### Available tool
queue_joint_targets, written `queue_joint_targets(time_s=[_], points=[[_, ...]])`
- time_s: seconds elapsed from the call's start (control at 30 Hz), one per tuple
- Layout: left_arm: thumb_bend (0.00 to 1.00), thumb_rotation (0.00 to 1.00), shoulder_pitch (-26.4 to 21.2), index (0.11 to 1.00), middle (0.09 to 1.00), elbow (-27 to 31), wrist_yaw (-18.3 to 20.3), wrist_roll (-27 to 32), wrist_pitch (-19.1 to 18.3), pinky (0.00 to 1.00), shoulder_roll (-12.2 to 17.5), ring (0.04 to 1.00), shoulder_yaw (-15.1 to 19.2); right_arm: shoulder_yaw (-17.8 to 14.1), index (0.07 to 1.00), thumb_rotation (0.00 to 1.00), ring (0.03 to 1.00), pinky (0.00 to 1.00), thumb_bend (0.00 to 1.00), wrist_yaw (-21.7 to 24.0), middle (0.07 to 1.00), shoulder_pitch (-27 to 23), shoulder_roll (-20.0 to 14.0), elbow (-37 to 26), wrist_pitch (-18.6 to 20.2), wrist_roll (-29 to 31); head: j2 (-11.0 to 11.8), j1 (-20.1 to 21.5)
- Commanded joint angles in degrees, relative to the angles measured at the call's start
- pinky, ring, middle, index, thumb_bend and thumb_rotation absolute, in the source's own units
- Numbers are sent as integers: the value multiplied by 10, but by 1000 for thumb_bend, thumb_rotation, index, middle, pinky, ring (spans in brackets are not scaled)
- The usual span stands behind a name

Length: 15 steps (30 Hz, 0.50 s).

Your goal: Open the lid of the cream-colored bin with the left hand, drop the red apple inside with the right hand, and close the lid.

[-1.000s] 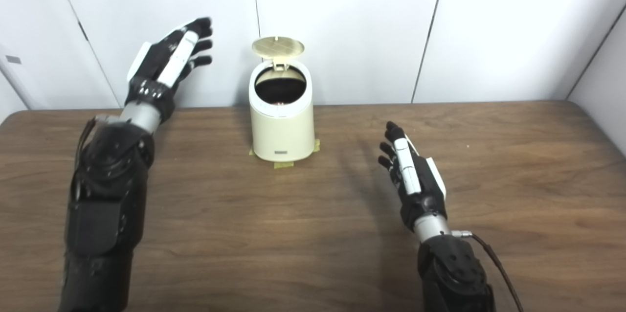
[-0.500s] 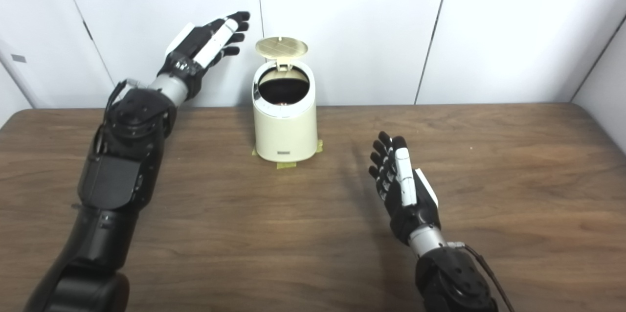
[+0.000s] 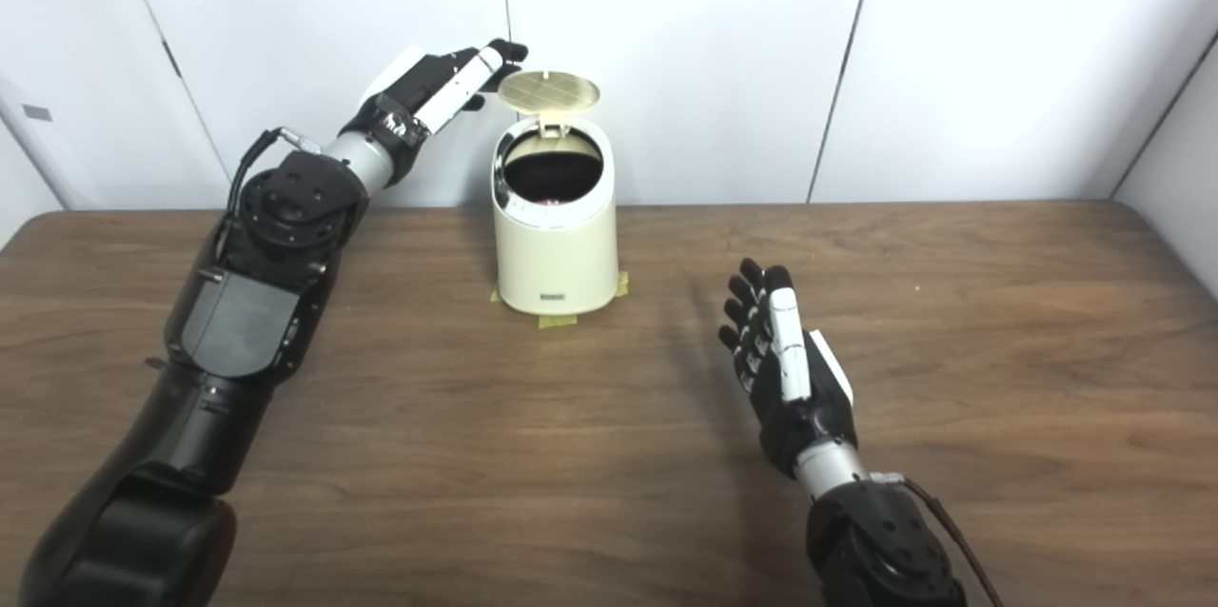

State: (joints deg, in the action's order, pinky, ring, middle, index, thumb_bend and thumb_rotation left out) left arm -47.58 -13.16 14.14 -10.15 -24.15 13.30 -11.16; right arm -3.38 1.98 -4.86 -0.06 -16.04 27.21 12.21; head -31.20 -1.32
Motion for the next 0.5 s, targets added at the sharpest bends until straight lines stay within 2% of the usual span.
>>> queue_joint_targets(time_s=[0.0, 0.13, 0.23, 0.47], points=[[355, 979, -45, 873, 880, 4, -6, -23, 36, 951, 11, 927, -7, 2, 1000, 1000, 1000, 999, 555, 2, 989, -22, -4, -14, -4, 8, 1, -1], [347, 1000, -51, 852, 872, 9, -3, -61, 48, 964, 21, 923, -35, 5, 997, 1000, 985, 991, 559, -2, 980, -22, -6, -12, -4, 10, 0, 0], [324, 1000, -50, 837, 861, 26, 3, -86, 51, 923, 28, 903, -50, 7, 989, 1000, 970, 977, 564, -6, 970, -22, -7, -12, -3, 9, -2, 0], [309, 1000, -46, 812, 838, 49, 20, -109, 59, 873, 36, 871, -61, 13, 978, 1000, 941, 949, 557, -9, 947, -21, -14, -10, -3, 6, -6, -1]])
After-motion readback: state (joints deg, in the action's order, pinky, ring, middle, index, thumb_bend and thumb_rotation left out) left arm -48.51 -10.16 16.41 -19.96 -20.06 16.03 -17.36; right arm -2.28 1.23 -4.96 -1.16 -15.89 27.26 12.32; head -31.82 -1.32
